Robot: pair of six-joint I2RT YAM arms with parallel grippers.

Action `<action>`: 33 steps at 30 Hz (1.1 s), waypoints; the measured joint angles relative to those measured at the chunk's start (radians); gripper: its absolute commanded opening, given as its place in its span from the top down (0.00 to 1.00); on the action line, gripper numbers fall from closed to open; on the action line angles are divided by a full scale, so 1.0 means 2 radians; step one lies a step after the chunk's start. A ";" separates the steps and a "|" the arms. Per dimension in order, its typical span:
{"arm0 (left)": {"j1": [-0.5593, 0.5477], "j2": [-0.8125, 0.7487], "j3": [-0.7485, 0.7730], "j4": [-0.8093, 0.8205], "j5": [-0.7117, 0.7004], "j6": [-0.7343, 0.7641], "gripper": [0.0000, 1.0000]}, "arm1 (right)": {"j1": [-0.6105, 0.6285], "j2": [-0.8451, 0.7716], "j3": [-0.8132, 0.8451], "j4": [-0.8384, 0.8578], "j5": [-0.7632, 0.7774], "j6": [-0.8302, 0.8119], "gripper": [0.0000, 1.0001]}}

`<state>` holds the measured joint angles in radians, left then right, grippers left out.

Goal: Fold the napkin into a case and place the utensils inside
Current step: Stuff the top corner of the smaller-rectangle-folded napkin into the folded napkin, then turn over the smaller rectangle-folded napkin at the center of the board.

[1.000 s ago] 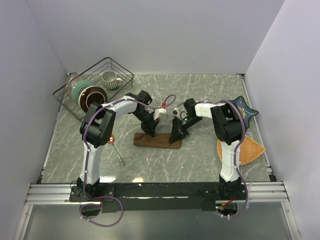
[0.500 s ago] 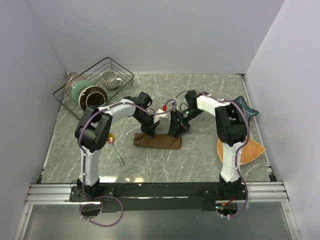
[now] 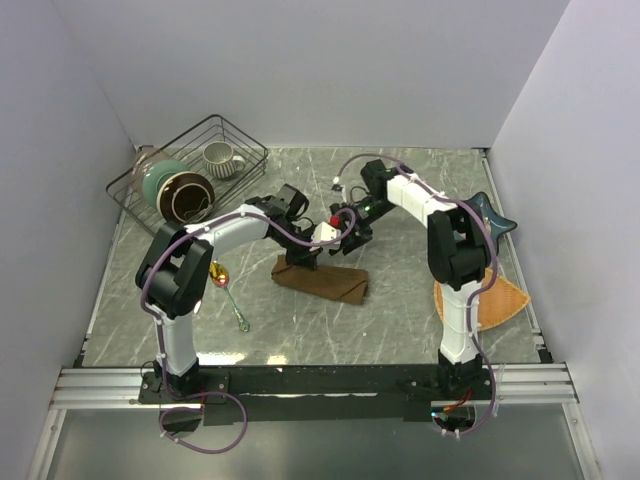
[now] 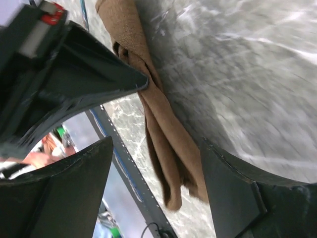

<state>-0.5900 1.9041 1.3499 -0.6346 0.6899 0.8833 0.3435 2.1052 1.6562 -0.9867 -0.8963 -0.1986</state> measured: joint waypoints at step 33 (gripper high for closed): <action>-0.001 -0.012 -0.017 0.024 0.001 0.021 0.99 | 0.059 0.014 -0.074 0.092 0.004 0.035 0.39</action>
<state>-0.5915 1.8797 1.3167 -0.5869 0.6918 0.9257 0.4610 2.1334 1.5074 -0.8028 -0.8875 -0.1276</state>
